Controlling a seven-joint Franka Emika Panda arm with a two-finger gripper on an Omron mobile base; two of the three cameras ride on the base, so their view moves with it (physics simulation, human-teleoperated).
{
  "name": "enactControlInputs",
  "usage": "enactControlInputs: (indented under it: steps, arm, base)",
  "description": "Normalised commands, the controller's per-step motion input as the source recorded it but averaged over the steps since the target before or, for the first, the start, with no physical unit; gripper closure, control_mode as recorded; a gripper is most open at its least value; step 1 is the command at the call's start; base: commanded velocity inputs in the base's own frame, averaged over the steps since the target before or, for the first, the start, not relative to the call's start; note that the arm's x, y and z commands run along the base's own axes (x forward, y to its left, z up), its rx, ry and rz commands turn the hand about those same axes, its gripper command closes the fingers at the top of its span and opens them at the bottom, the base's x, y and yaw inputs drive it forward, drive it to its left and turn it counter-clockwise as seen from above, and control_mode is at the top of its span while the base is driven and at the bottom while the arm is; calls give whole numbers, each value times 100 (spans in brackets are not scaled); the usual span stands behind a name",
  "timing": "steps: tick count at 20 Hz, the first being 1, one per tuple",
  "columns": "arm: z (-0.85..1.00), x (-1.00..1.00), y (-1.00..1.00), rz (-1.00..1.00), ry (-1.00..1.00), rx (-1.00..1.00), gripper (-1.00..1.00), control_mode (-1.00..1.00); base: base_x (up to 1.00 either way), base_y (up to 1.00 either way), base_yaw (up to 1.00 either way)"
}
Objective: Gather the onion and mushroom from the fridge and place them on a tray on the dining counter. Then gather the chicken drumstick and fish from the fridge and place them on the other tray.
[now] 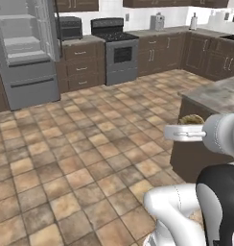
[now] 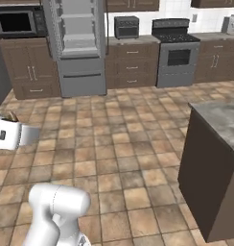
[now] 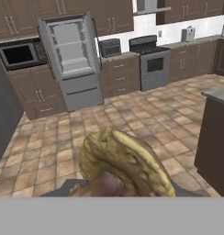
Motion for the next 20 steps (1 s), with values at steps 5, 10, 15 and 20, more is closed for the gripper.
enactControlInputs:
  steps: [5,10,15,20]
  arm:
    - [0,0,0,0,0,0,100,100]
    - [0,0,0,0,0,0,100,100]
    - [0,0,0,0,0,0,100,100]
    - [0,0,0,0,0,0,100,100]
  base:
    - [-39,-100,-8]
    - [-14,-100,-4]
    - [-5,-100,-1]
    - [-18,-100,0]
